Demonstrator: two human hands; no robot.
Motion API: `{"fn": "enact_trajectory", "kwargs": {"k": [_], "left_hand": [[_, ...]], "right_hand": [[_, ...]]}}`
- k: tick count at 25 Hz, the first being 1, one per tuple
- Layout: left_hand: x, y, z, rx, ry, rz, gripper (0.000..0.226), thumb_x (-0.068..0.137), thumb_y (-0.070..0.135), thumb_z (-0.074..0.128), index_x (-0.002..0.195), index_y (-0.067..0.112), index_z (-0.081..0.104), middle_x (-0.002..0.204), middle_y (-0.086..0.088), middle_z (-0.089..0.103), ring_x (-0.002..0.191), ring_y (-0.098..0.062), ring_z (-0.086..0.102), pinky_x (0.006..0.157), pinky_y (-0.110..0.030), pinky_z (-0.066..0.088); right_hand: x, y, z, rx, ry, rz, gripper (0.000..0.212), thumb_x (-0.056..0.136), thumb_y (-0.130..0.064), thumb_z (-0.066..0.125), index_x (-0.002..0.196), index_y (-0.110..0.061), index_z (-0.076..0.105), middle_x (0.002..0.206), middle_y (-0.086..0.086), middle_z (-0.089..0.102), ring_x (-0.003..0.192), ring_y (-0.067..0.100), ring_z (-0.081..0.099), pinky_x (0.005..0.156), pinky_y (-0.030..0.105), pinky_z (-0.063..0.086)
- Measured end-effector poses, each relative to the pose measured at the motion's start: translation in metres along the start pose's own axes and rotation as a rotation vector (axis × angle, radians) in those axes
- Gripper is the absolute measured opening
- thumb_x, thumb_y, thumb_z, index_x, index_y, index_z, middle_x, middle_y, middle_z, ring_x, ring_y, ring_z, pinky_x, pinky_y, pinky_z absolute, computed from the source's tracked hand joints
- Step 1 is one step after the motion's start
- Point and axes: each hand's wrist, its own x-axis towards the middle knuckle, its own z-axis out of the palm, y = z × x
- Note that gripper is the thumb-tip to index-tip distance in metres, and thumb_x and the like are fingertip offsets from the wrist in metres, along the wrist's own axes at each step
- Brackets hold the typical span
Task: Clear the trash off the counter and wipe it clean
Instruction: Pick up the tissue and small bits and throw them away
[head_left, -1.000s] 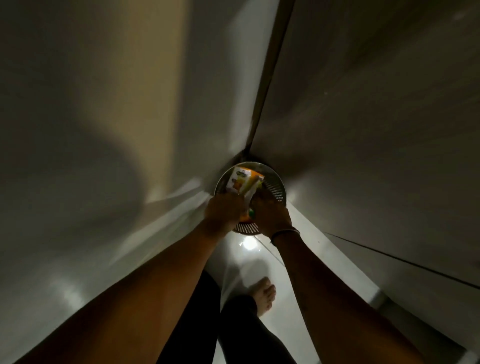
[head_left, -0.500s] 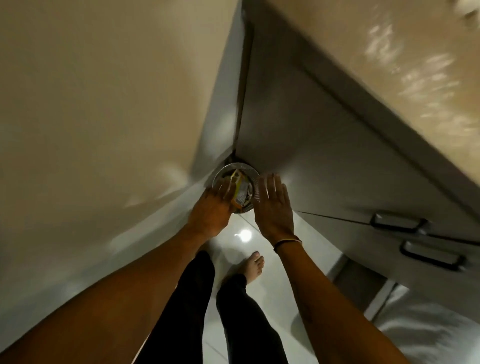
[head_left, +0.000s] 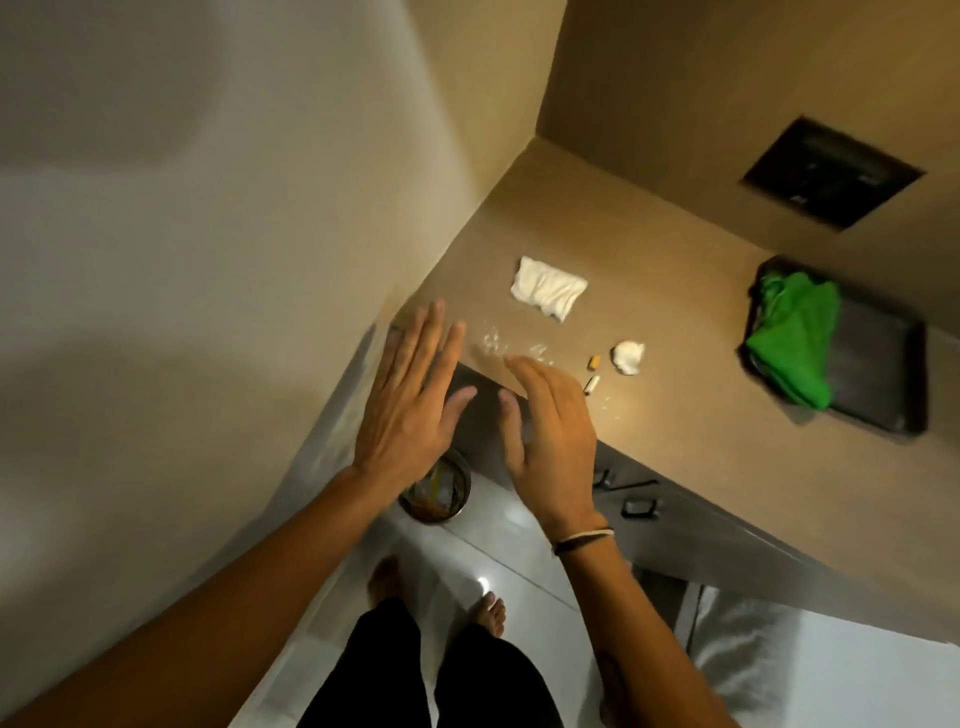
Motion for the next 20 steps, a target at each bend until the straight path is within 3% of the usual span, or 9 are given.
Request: {"fn": "enact_trajectory", "kwargs": {"k": [4, 8, 11, 14, 17, 20], "left_hand": [[0.091, 0.025, -0.003, 0.003, -0.022, 0.131, 0.070, 0.106, 0.031, 0.056, 0.164, 0.008, 0.025, 0.175, -0.016, 0.016, 0.162, -0.033, 0.013, 0.131, -0.052, 0.021], [0.163, 0.047, 0.021, 0.070, -0.240, 0.208, 0.060, 0.101, 0.014, 0.062, 0.158, 0.019, 0.042, 0.174, -0.007, 0.023, 0.160, -0.030, 0.023, 0.122, -0.050, 0.039], [0.178, 0.053, 0.038, 0.197, -0.344, 0.266, 0.053, 0.095, 0.005, 0.068, 0.145, 0.020, 0.060, 0.164, -0.011, 0.044, 0.142, -0.035, 0.051, 0.106, -0.050, 0.055], [0.170, 0.054, 0.047, 0.275, -0.284, 0.261, 0.038, 0.095, 0.007, 0.069, 0.133, 0.013, 0.070, 0.138, -0.015, 0.068, 0.111, -0.036, 0.071, 0.088, -0.049, 0.063], [0.159, 0.055, 0.044, 0.190, -0.180, 0.213, 0.028, 0.092, 0.010, 0.075, 0.120, 0.007, 0.076, 0.112, -0.017, 0.080, 0.092, -0.039, 0.077, 0.077, -0.046, 0.066], [0.127, 0.055, 0.028, -0.068, 0.027, 0.184, 0.024, 0.091, 0.004, 0.073, 0.115, 0.007, 0.079, 0.116, -0.010, 0.080, 0.090, -0.035, 0.078, 0.071, -0.042, 0.066]], "right_hand": [[0.063, 0.035, -0.038, -0.204, 0.039, 0.117, 0.045, 0.101, -0.010, 0.059, 0.146, -0.011, 0.054, 0.147, 0.012, 0.057, 0.133, 0.029, 0.055, 0.108, 0.038, 0.050], [0.073, 0.102, -0.064, -0.234, -0.167, 0.367, 0.053, 0.096, -0.007, 0.062, 0.147, -0.019, 0.054, 0.151, 0.010, 0.054, 0.135, 0.034, 0.054, 0.108, 0.049, 0.052], [0.061, 0.124, -0.061, -0.382, -0.355, 0.283, 0.049, 0.089, -0.006, 0.073, 0.136, -0.013, 0.064, 0.141, 0.013, 0.062, 0.128, 0.038, 0.057, 0.099, 0.048, 0.056], [0.054, 0.129, -0.055, -0.443, -0.313, 0.269, 0.039, 0.093, -0.010, 0.072, 0.132, -0.010, 0.067, 0.137, 0.013, 0.065, 0.125, 0.037, 0.056, 0.094, 0.045, 0.055], [0.057, 0.127, -0.054, -0.421, -0.206, 0.293, 0.039, 0.093, -0.014, 0.072, 0.131, -0.006, 0.066, 0.131, 0.015, 0.067, 0.120, 0.036, 0.059, 0.092, 0.045, 0.058], [0.040, 0.097, -0.053, -0.327, -0.009, 0.206, 0.046, 0.087, -0.011, 0.079, 0.131, -0.005, 0.068, 0.127, 0.016, 0.070, 0.115, 0.034, 0.064, 0.092, 0.044, 0.060]]}}
